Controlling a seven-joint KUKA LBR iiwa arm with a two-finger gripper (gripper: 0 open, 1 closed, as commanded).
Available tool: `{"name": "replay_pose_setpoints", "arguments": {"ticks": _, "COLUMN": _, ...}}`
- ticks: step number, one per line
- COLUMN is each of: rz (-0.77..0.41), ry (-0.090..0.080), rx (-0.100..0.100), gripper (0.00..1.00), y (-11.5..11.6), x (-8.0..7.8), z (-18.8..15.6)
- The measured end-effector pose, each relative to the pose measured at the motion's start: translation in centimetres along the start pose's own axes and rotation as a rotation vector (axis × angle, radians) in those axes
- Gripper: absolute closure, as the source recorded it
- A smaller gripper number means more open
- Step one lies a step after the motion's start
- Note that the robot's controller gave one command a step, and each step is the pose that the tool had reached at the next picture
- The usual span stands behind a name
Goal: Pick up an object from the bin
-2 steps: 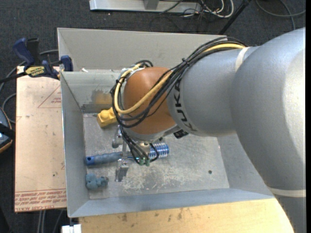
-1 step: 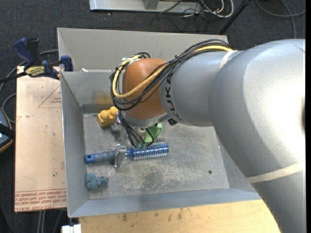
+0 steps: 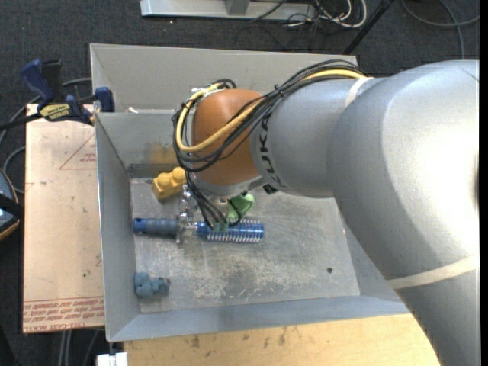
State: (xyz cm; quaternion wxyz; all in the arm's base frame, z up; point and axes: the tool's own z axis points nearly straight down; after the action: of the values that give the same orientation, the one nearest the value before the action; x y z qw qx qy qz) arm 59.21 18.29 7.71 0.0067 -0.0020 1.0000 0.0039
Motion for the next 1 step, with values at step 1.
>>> {"name": "replay_pose_setpoints", "arguments": {"ticks": 1, "rz": -0.086, "ry": 0.004, "rx": 0.004, "gripper": 1.00, "y": 0.59, "x": -0.86, "z": -12.04}}
